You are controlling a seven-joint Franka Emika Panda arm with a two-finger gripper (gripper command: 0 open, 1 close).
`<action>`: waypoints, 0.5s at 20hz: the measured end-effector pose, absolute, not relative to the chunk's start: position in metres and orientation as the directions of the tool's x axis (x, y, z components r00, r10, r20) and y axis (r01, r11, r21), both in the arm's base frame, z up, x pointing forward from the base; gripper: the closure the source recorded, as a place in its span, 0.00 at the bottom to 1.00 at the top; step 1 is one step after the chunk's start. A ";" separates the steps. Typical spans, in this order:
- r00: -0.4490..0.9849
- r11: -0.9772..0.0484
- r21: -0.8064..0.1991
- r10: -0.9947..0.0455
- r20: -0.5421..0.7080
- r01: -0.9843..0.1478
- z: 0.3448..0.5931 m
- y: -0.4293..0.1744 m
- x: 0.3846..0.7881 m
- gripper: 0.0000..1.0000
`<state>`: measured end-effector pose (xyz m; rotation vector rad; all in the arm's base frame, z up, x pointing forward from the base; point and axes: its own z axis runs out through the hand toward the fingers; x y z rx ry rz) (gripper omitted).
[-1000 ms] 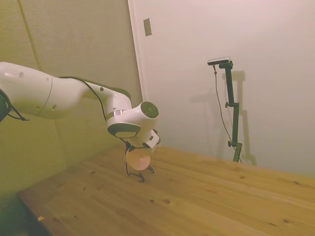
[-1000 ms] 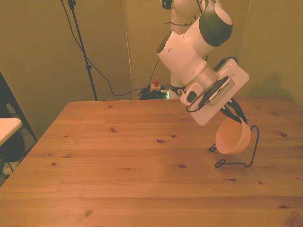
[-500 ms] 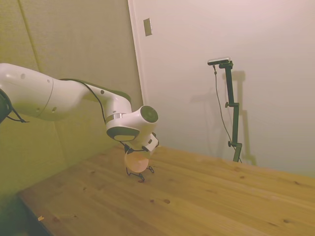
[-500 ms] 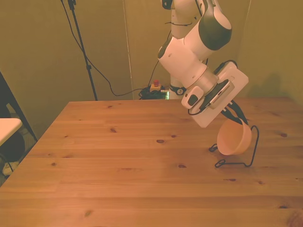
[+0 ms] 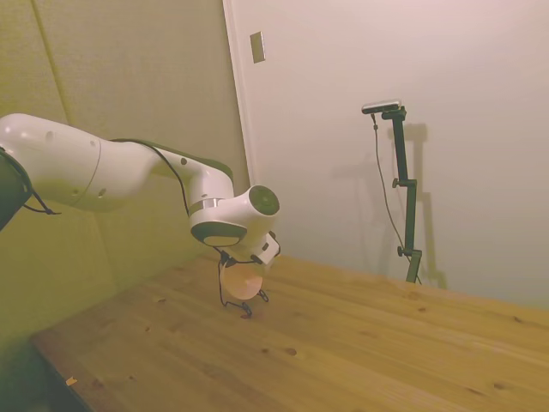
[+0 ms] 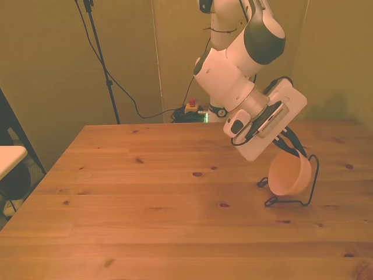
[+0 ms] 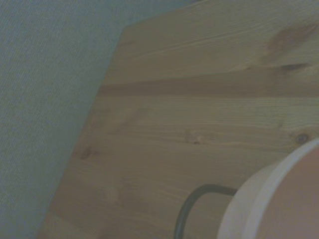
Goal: Load the bowl
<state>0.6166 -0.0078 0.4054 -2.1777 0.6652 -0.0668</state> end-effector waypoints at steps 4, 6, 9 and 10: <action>0.859 -0.510 -0.740 -0.479 -0.178 -0.438 0.403 -0.006 0.619 1.00; 0.859 -0.508 -0.741 -0.480 -0.180 -0.439 0.401 -0.006 0.620 1.00; 0.859 -0.502 -0.746 -0.479 -0.182 -0.438 0.400 -0.005 0.621 1.00; 0.859 -0.500 -0.748 -0.479 -0.182 -0.437 0.400 -0.005 0.621 1.00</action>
